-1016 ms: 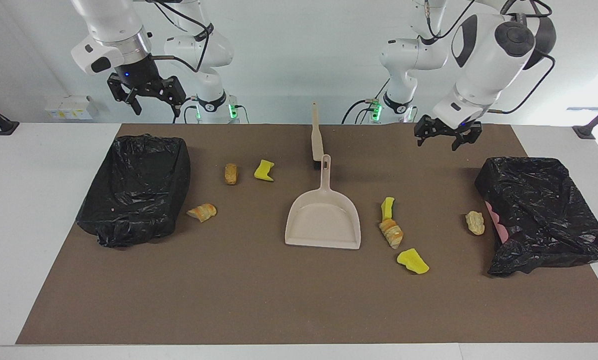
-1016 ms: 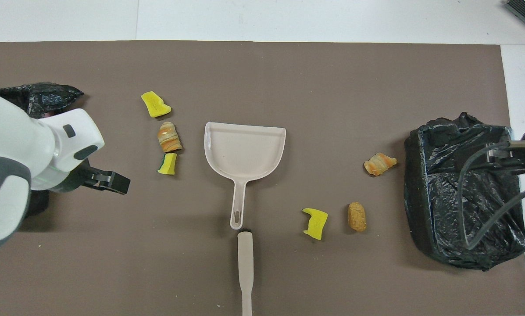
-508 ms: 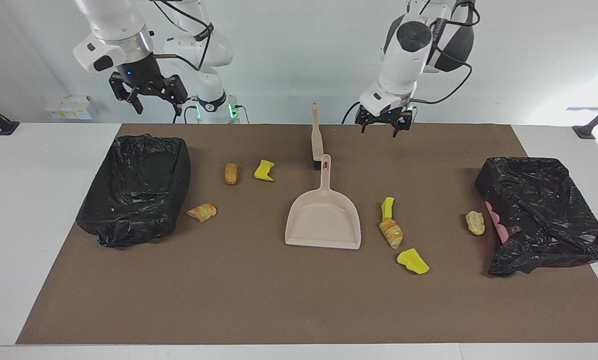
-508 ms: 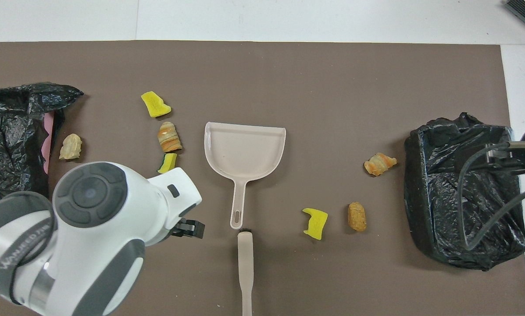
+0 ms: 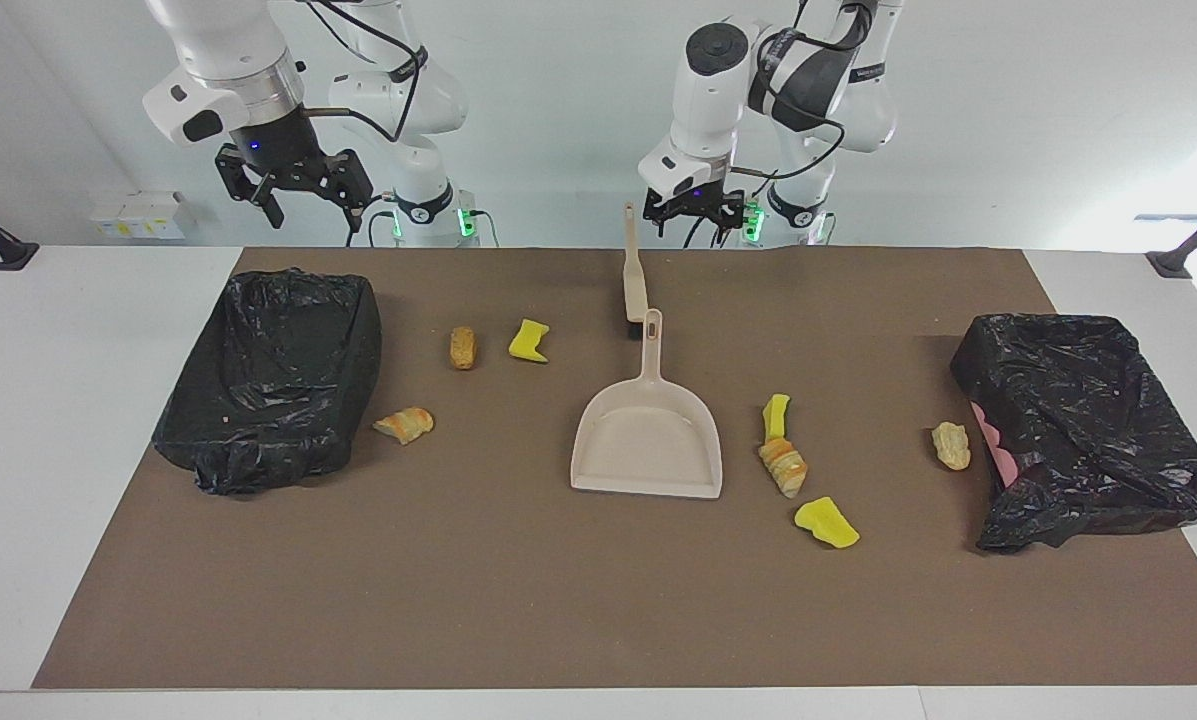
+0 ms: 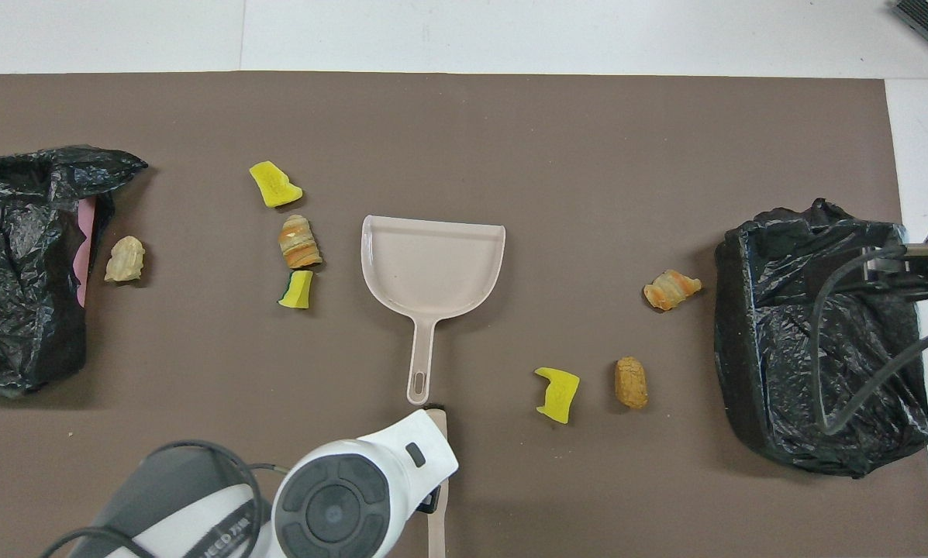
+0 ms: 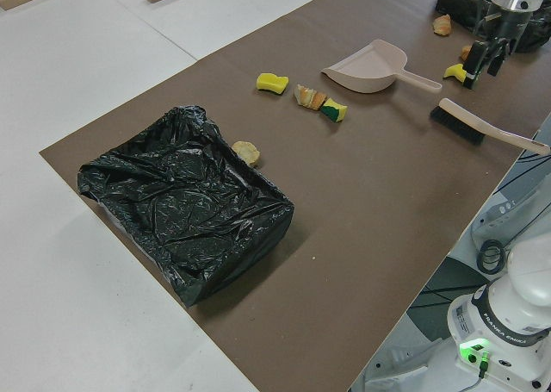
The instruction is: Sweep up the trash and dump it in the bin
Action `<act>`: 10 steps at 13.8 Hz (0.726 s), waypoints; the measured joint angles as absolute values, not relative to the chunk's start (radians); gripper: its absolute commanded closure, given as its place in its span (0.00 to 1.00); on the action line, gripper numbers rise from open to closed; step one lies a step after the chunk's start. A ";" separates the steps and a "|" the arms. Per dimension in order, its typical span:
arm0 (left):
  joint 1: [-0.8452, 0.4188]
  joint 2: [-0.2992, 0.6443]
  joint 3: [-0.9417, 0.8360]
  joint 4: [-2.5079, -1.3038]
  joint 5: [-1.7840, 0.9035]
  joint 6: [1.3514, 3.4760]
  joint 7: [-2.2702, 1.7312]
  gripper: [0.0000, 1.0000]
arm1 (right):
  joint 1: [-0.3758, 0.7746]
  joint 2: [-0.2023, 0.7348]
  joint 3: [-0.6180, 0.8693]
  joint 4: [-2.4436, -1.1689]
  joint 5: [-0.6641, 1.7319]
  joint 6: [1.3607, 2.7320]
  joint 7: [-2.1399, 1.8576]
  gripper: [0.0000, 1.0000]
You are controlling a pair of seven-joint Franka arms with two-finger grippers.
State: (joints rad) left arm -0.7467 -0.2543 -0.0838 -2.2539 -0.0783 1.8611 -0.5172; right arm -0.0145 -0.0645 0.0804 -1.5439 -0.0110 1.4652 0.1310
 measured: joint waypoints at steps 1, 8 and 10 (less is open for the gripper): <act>-0.778 -0.253 -0.084 -2.296 -0.078 1.912 -0.540 0.00 | -0.012 -0.061 0.084 -1.545 -0.010 1.484 0.140 0.00; -0.929 -0.188 -0.084 -2.482 -0.079 2.218 -0.729 0.00 | 0.152 0.078 0.105 -1.551 -0.006 1.700 0.381 0.00; -0.963 -0.152 -0.083 -2.482 -0.079 2.248 -0.766 0.00 | 0.221 0.130 0.107 -1.552 -0.005 1.757 0.486 0.00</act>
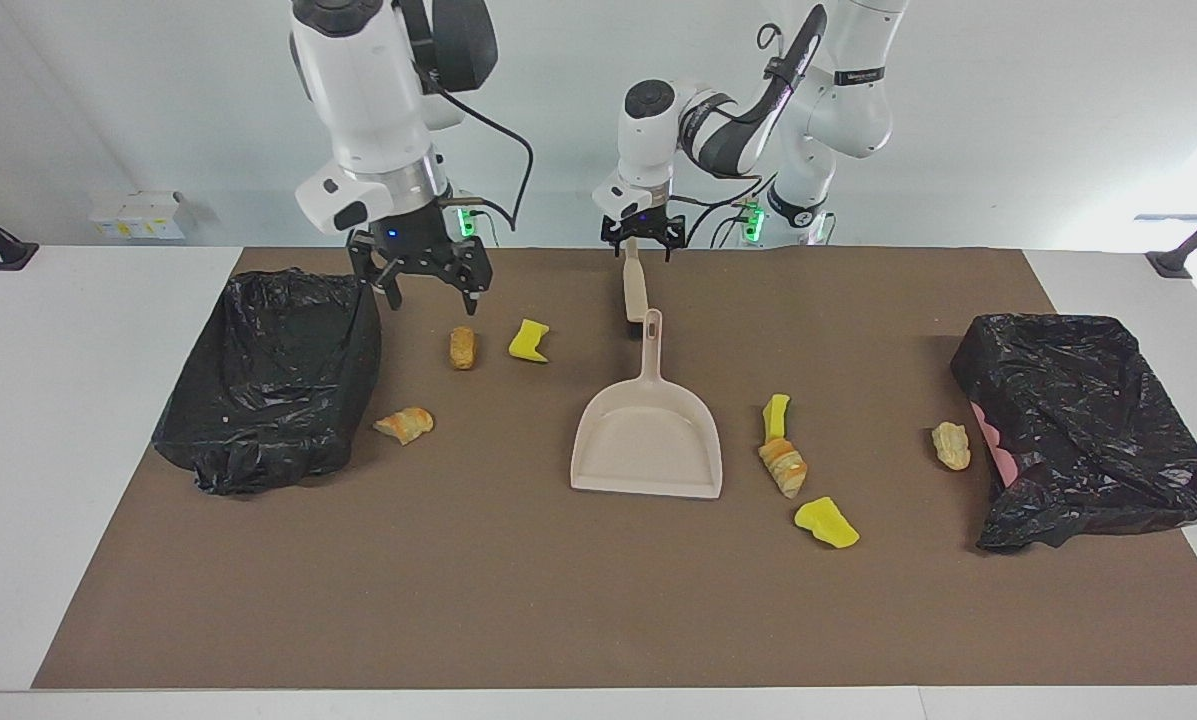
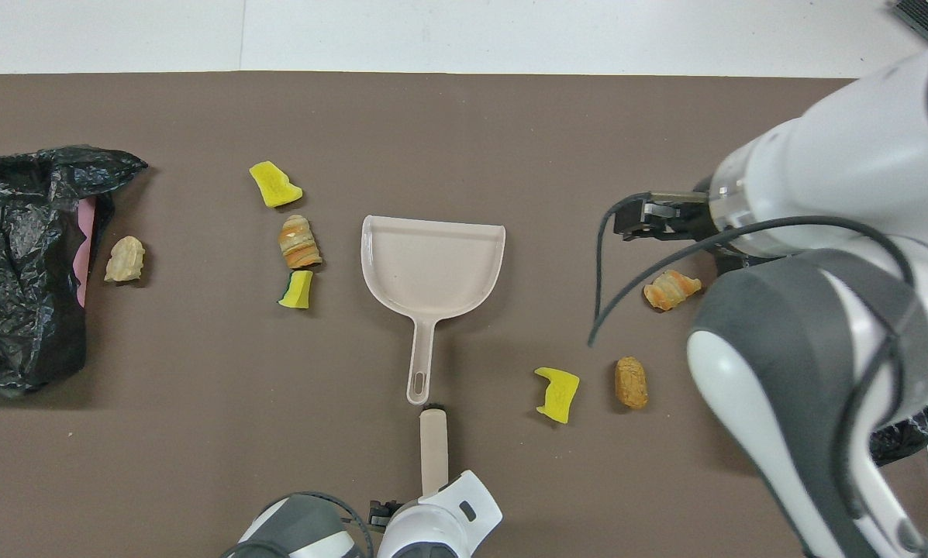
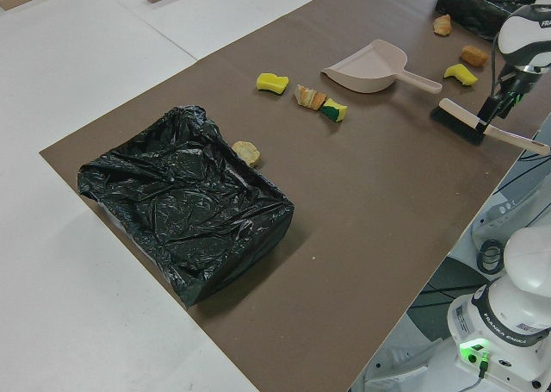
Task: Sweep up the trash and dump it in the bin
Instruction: 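Grasp the beige dustpan handle with the right gripper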
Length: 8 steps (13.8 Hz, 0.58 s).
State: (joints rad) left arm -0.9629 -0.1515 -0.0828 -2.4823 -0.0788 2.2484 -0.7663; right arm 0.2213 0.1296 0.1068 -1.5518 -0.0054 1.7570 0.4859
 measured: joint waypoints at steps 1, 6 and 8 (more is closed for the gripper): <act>-0.982 -0.133 -0.083 -2.482 -0.079 2.259 -0.786 0.00 | 0.258 0.156 0.107 -1.552 -0.005 1.781 0.540 0.00; -1.013 -0.094 -0.082 -2.479 -0.079 2.279 -0.845 0.00 | 0.449 0.270 0.108 -1.555 -0.003 1.873 0.786 0.00; -1.016 -0.096 -0.082 -2.475 -0.079 2.261 -0.860 0.09 | 0.486 0.299 0.108 -1.559 0.014 1.907 0.816 0.00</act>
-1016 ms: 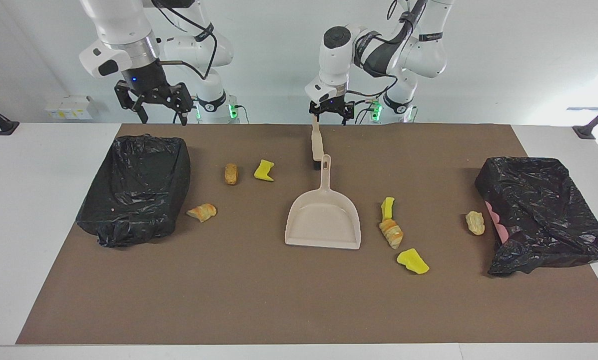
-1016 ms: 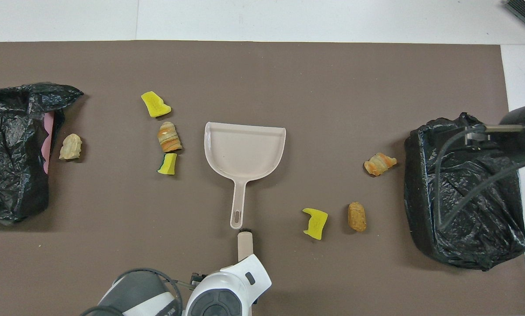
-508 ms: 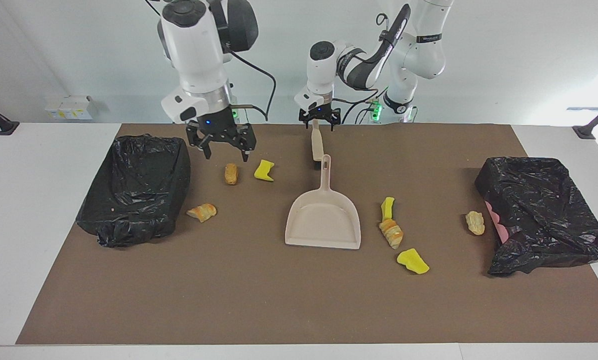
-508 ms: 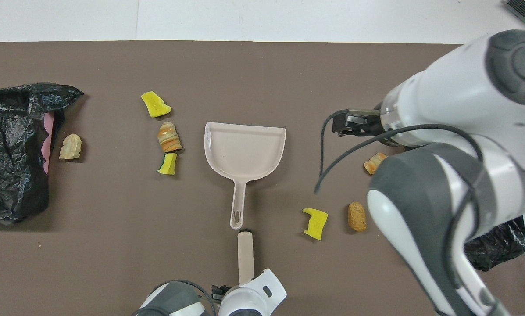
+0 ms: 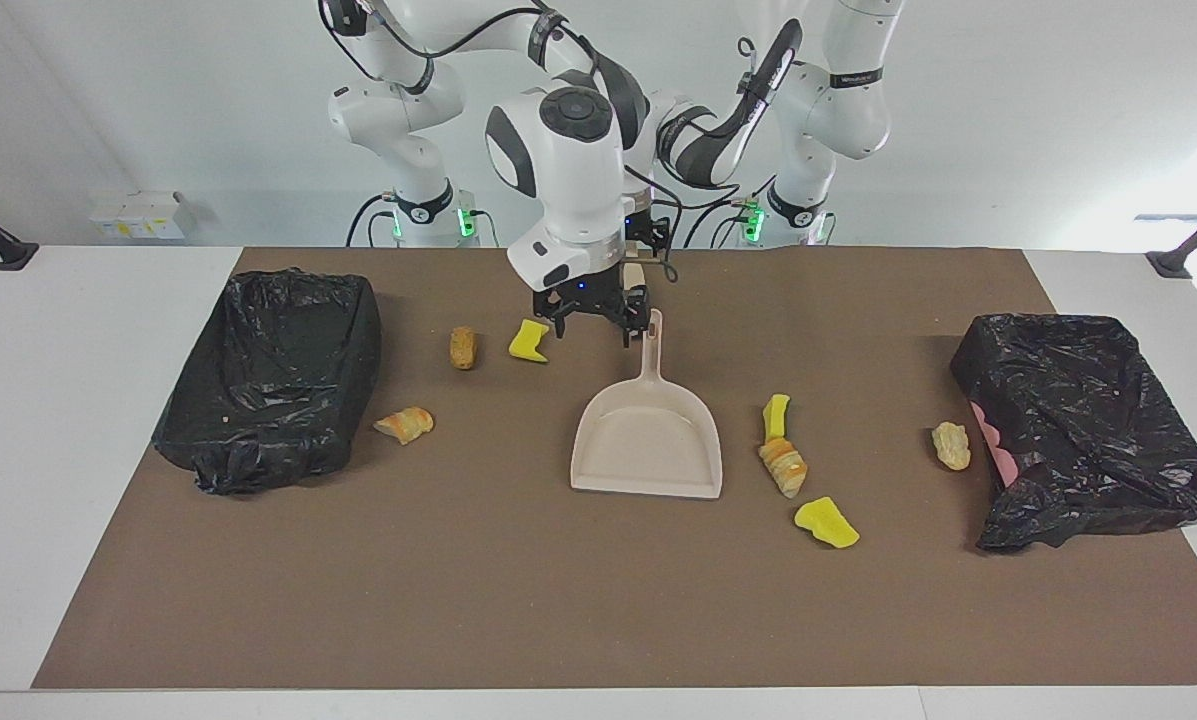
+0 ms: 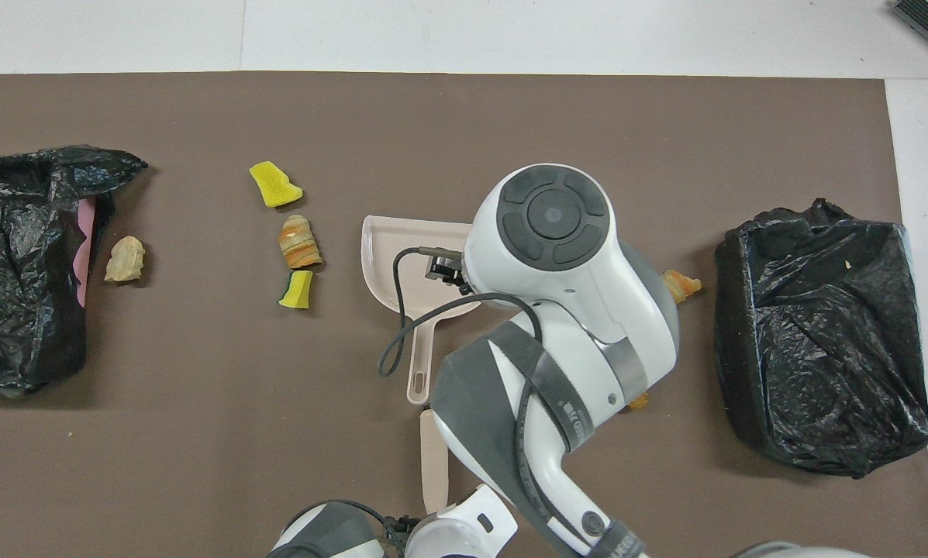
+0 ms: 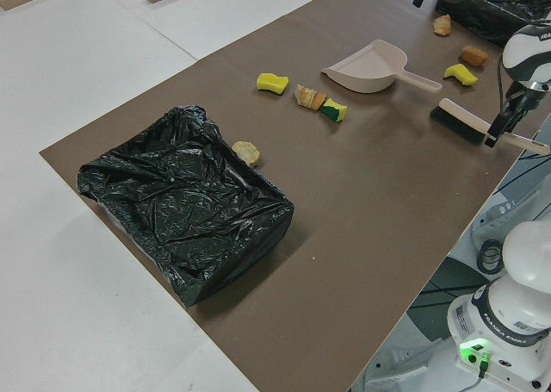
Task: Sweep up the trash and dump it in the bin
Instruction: 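Grasp the beige dustpan handle with the right gripper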
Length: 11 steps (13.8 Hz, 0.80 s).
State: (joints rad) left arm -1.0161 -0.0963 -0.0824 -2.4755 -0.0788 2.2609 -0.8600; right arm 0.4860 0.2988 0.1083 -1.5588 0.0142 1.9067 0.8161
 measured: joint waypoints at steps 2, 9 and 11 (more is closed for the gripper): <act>-1.016 -0.100 -0.082 -2.465 -0.079 2.230 -0.872 0.22 | 0.519 0.332 0.108 -1.562 0.023 1.943 0.838 0.00; -1.016 -0.109 -0.082 -2.453 -0.079 2.214 -0.879 0.44 | 0.625 0.430 0.107 -1.610 0.024 2.065 0.925 0.00; -1.016 -0.109 -0.082 -2.453 -0.079 2.212 -0.880 0.59 | 0.626 0.428 0.109 -1.658 0.024 2.077 0.925 0.00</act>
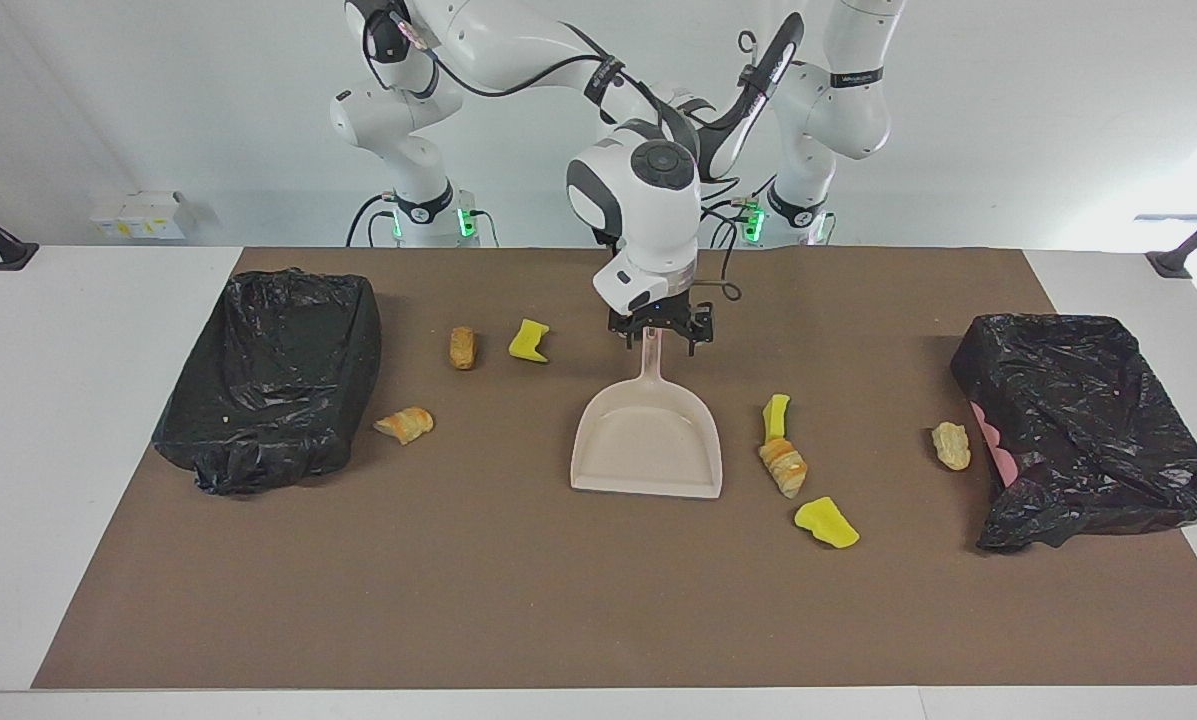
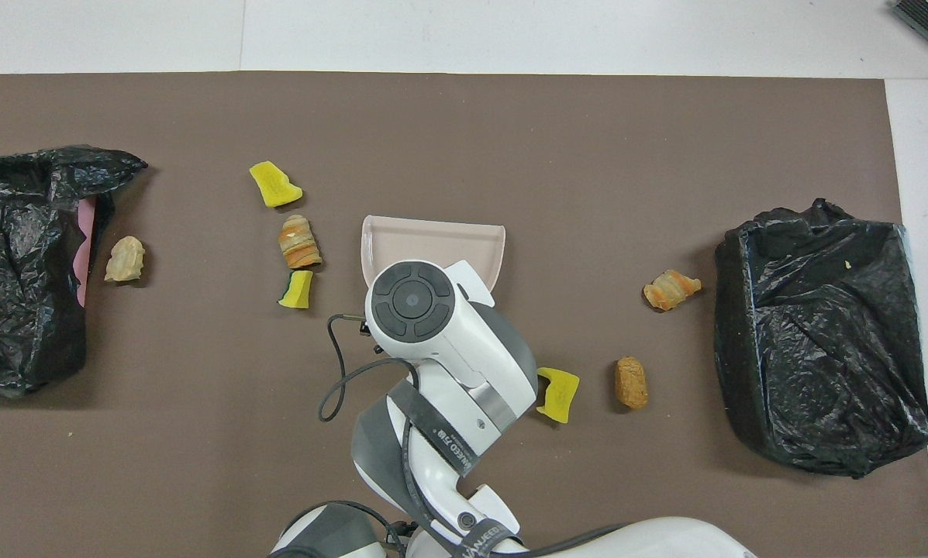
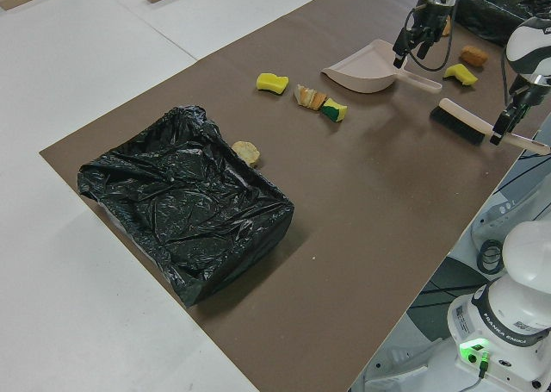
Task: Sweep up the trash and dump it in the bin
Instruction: 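Grasp the beige dustpan handle with the right gripper, then lift the brush with the left gripper while the right gripper holds the dustpan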
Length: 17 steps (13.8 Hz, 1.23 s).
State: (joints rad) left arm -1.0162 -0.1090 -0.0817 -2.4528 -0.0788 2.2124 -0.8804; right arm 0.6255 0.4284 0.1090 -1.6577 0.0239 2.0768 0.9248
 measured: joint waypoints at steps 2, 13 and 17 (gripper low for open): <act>-1.016 -0.109 -0.081 -2.452 -0.079 2.202 -0.894 0.88 | 0.628 0.426 0.111 -1.688 0.025 2.095 0.925 0.00; -0.987 -0.167 -0.080 -2.435 -0.053 1.945 -0.946 1.00 | 0.612 0.413 0.105 -1.699 0.048 2.096 0.873 0.98; -0.940 -0.187 -0.077 -2.445 0.010 1.902 -0.947 1.00 | 0.605 0.413 0.099 -1.700 0.055 2.090 0.739 0.75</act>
